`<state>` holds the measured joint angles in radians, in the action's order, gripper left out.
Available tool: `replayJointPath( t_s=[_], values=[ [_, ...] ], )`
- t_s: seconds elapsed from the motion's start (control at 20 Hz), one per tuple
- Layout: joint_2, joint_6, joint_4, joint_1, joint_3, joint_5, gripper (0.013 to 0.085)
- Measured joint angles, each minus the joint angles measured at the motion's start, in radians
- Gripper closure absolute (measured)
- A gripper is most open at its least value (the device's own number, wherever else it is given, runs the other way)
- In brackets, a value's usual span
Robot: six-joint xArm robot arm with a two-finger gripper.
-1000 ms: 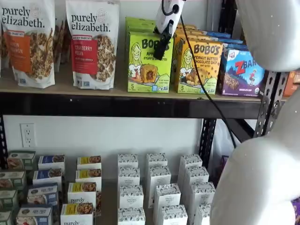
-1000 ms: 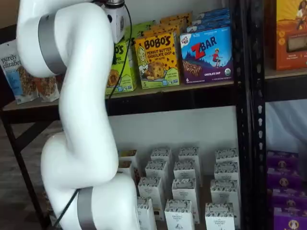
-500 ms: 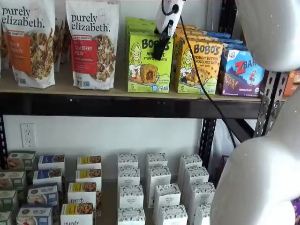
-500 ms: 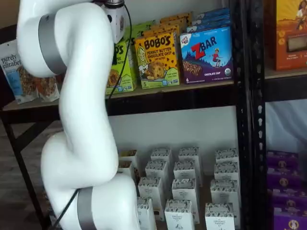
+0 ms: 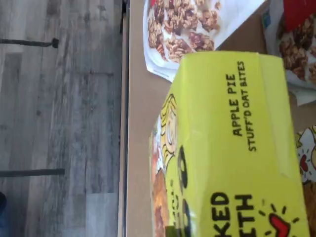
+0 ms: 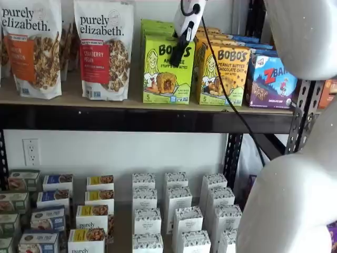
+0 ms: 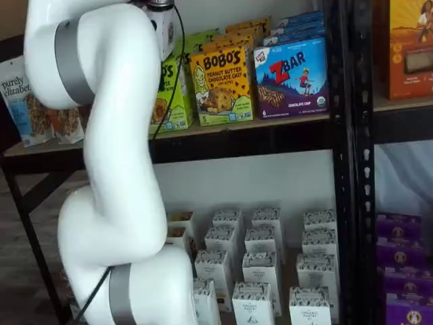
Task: Pick the green box on the top shelf, the fourth from the left
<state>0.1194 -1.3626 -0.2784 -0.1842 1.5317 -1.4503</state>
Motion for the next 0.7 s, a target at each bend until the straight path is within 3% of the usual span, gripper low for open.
replayJointPath(
  t_s=[0.3, 0.4, 0.6, 0.7],
  values=[
    [0.001, 0.001, 0.001, -0.001, -0.001, 0.001, 0.053],
    [0.0, 0.0, -0.002, 0.001, 0.002, -0.004, 0.061],
    [0.0, -0.001, -0.004, 0.003, 0.005, -0.008, 0.069],
    [-0.004, -0.001, -0.003, 0.003, 0.012, -0.018, 0.069]
  ],
)
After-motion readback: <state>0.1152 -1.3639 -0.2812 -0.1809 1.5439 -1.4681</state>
